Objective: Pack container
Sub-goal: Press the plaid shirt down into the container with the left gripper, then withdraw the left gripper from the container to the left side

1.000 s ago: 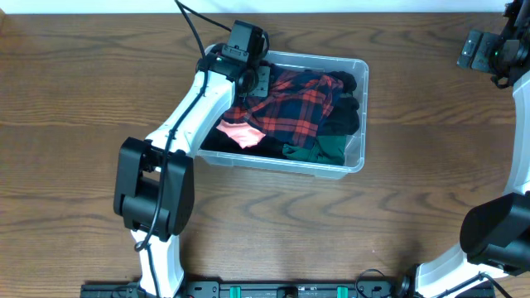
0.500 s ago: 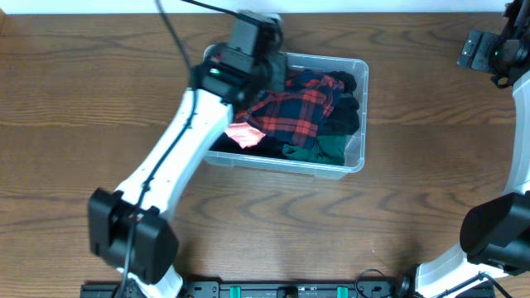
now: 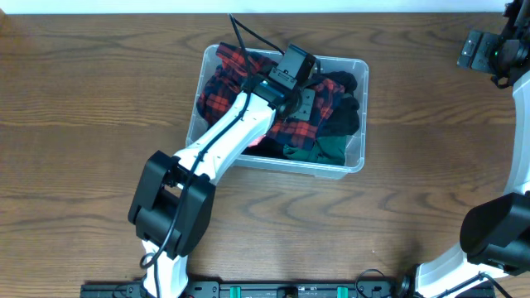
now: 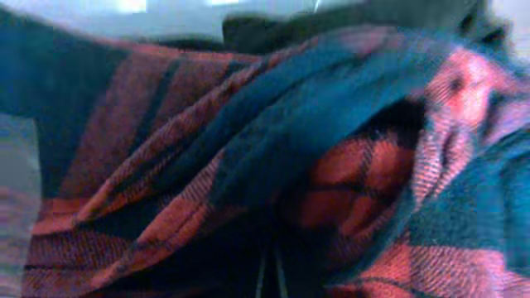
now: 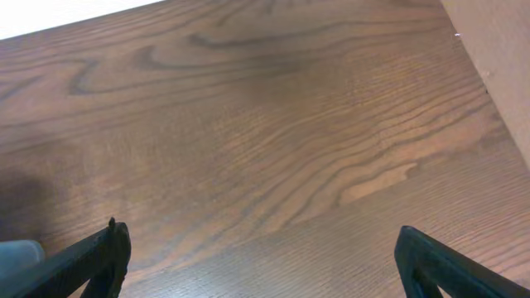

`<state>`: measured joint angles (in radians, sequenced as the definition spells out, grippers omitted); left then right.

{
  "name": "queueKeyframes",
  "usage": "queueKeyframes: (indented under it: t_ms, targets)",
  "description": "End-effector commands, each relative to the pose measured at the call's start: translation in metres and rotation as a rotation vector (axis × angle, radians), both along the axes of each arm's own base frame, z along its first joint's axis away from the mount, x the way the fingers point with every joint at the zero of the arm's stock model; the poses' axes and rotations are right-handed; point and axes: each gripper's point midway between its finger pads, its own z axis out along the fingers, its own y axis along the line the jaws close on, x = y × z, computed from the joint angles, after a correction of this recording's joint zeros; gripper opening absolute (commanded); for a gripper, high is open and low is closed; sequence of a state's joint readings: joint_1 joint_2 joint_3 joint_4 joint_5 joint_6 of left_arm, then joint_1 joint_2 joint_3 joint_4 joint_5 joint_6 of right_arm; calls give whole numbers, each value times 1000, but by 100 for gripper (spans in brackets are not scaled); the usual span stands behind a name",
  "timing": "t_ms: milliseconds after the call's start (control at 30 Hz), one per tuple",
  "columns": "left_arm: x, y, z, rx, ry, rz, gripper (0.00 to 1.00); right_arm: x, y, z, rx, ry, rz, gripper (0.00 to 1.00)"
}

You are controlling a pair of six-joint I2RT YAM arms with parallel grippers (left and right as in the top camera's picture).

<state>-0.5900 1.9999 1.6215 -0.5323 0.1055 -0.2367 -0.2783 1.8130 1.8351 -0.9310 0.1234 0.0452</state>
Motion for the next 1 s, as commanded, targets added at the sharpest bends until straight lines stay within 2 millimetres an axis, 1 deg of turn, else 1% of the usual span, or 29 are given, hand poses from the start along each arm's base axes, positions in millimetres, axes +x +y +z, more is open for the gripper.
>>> queueKeyframes:
  t_ms: [0,33,100,133,167,233,267,300,333,367,433,500,567,600,633,667,733,833,967]
  targets:
    - [18,14,65,-62,-159,62,6,-1,-2,-5,12,9,-15,99]
    - [26,24,83,-65,-215,98,6,-1,-2,-5,12,9,-15,99]
    - [41,54,119,-45,-331,201,7,-1,-2,-5,12,9,-15,99]
    - [47,72,134,-27,-379,257,11,-1,-2,-5,12,9,-15,99]
    - [52,95,148,-1,-425,325,12,-1,-2,-5,12,9,-15,99]
    - [58,136,170,48,-487,441,16,-1,-2,-5,12,9,-15,99]
    - [61,163,179,84,-514,513,17,-1,-2,-5,11,9,-15,99]
    - [62,187,185,119,-533,577,35,-1,-2,-5,12,9,-15,99]
    - [63,215,191,159,-553,652,53,-1,-2,-5,12,9,-15,99]
    - [63,238,194,190,-561,711,64,-1,-2,-5,12,9,-15,99]
    - [63,285,196,251,-564,821,81,-1,-2,-5,12,9,-15,99]
    - [60,327,193,295,-547,905,89,-1,-2,-5,12,9,-15,99]
    - [53,365,189,330,-517,975,94,-1,-2,-5,12,9,-15,99]
    - [48,381,186,347,-499,1004,98,-1,-2,-5,12,9,-15,99]
    - [41,399,182,371,-468,1037,98,-1,-2,-5,12,9,-15,99]
    - [35,412,178,388,-447,1061,98,-1,-2,-5,11,8,-15,99]
    - [25,432,171,401,-402,1095,98,-1,-2,-5,12,9,-15,99]
    - [11,451,162,418,-343,1123,98,-1,-2,-5,12,9,-15,99]
    - [0,469,158,437,-312,1162,98,-1,-2,-5,12,9,-15,99]
